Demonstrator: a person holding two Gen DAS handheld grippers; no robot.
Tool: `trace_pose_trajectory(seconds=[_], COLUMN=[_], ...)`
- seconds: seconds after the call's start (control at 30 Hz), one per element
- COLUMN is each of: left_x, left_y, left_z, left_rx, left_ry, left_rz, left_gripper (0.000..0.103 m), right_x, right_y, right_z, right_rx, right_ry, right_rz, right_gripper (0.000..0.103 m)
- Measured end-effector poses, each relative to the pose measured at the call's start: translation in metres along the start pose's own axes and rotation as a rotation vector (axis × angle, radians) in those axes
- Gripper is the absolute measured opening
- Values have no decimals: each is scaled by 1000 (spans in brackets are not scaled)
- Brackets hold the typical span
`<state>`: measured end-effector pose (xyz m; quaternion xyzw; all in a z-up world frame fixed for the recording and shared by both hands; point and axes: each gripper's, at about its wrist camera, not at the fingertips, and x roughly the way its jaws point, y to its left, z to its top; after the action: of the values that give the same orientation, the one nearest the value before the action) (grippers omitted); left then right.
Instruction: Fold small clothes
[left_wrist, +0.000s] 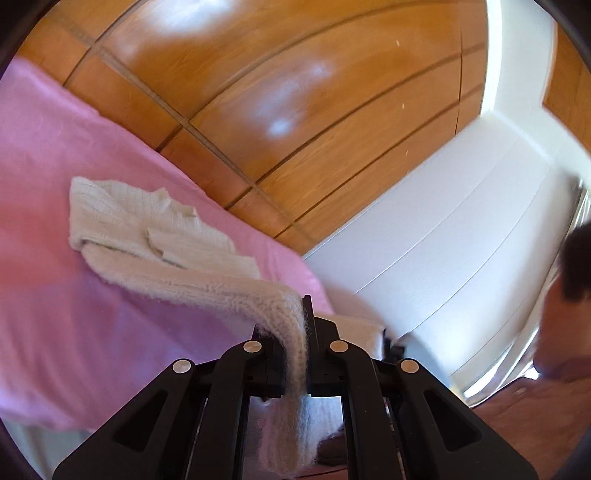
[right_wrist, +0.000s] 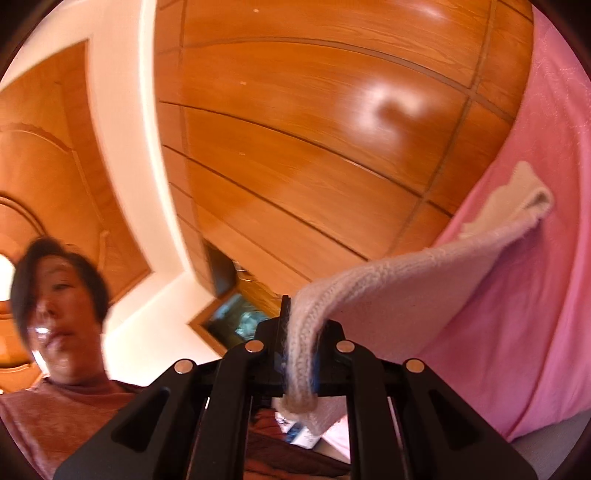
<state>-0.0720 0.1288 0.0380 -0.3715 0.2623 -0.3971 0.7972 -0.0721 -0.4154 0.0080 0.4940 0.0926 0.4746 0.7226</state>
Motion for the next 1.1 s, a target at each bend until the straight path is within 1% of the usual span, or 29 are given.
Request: trace_pose_trajectory(seconds=[0.03, 0.1, 0.17, 0.23, 0.33, 0.5, 0.63, 0.67, 0.73, 0.8, 0.83, 0.87, 0.9, 0.93, 0.97, 1.0, 1.03, 1.07, 1.1], left_x=[-1, -1, 5, 14, 25, 36, 53, 61, 74, 89, 97, 107, 113, 120, 124, 124, 122, 123, 124], left_y=[3, 13, 24, 36, 52, 93, 124, 134, 147, 159, 166, 174, 181, 189, 197, 202, 204, 204, 200], left_z=[1, 6, 9, 16, 24, 41, 60, 67, 75, 85, 89, 95, 96, 98, 97, 96, 93, 93, 93], left_rx=[-16, -43, -83, -114, -157, -276, -345, -367, -379, -369, -360, -350, -360, -379, -404, -431, -439, -427, -388], left_ry=[-6, -19, -30, -41, -55, -92, -77, -68, -61, -59, -60, -61, -64, -75, -101, -144, -188, -203, -203], left_rz=[-4, 17, 13, 33, 52, 60, 85, 116, 159, 210, 247, 311, 340, 364, 391, 411, 412, 419, 446], left_gripper=[5, 5, 5, 5, 5, 5, 5, 5, 5, 5, 5, 7, 16, 24, 44, 53, 53, 53, 56], right_x=[-3, -3, -4, -1, 12, 41, 62, 63, 72, 79, 82, 86, 90, 92, 93, 93, 92, 91, 91], right_y=[3, -3, -10, -19, -36, -64, -88, -94, -111, -129, -139, -149, -163, -175, -185, -197, -208, -215, -221], right_z=[1, 4, 6, 12, 25, 50, 71, 73, 85, 93, 97, 101, 104, 106, 106, 106, 106, 106, 105], right_rx=[4, 25, 46, 71, 102, 137, 152, 157, 173, 205, 222, 243, 272, 292, 306, 321, 326, 314, 296], right_ry=[-6, -22, -29, -34, -32, -40, -43, -42, -52, -66, -75, -84, -93, -103, -119, -146, -171, -187, -189], right_rz=[7, 11, 16, 7, -20, -28, -74, -89, -130, -172, -199, -230, -258, -287, -333, -390, -436, -499, -547], right_gripper=[7, 7, 7, 7, 8, 8, 10, 10, 10, 10, 10, 11, 11, 15, 33, 44, 61, 66, 65])
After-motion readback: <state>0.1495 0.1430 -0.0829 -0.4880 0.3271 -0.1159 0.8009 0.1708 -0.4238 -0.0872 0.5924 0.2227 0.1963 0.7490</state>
